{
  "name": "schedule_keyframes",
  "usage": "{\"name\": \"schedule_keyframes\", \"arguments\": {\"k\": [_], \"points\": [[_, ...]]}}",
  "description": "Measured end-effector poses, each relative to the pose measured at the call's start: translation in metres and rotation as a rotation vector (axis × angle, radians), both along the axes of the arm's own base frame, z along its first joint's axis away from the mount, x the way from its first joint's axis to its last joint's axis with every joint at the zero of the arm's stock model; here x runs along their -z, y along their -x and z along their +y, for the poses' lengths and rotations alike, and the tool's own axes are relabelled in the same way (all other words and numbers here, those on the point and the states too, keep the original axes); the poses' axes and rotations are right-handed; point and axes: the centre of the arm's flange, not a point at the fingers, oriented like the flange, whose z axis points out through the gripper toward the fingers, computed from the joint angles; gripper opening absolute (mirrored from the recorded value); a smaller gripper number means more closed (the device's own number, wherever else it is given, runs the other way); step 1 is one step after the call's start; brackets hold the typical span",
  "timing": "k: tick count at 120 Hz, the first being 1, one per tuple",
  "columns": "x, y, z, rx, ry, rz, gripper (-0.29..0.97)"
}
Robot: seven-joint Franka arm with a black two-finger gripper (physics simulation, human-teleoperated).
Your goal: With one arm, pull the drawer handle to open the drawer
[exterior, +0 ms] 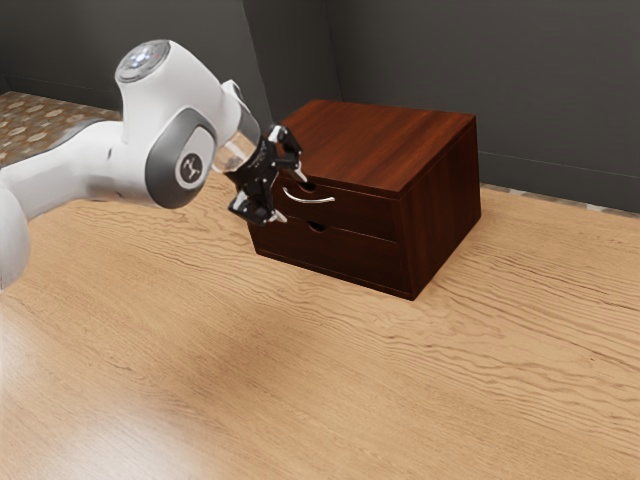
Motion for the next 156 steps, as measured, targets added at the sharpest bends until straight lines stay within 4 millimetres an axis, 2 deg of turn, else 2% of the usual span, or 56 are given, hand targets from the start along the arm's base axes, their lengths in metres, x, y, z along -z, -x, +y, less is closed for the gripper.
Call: {"name": "schedule_keyframes", "arguments": {"k": [22,49,92,125,156], "points": [[0.006,-0.012,0.004,-0.01,-0.005,-0.013,0.38],[0.015,-0.017,0.022,-0.04,-0.008,-0.012,0.36],[0.037,-0.024,0.022,-0.042,-0.003,0.016,0.35],[0.04,-0.025,0.023,-0.045,-0.002,0.014,0.33],[0.037,-0.023,0.024,-0.046,-0.002,0.011,0.22]]}}
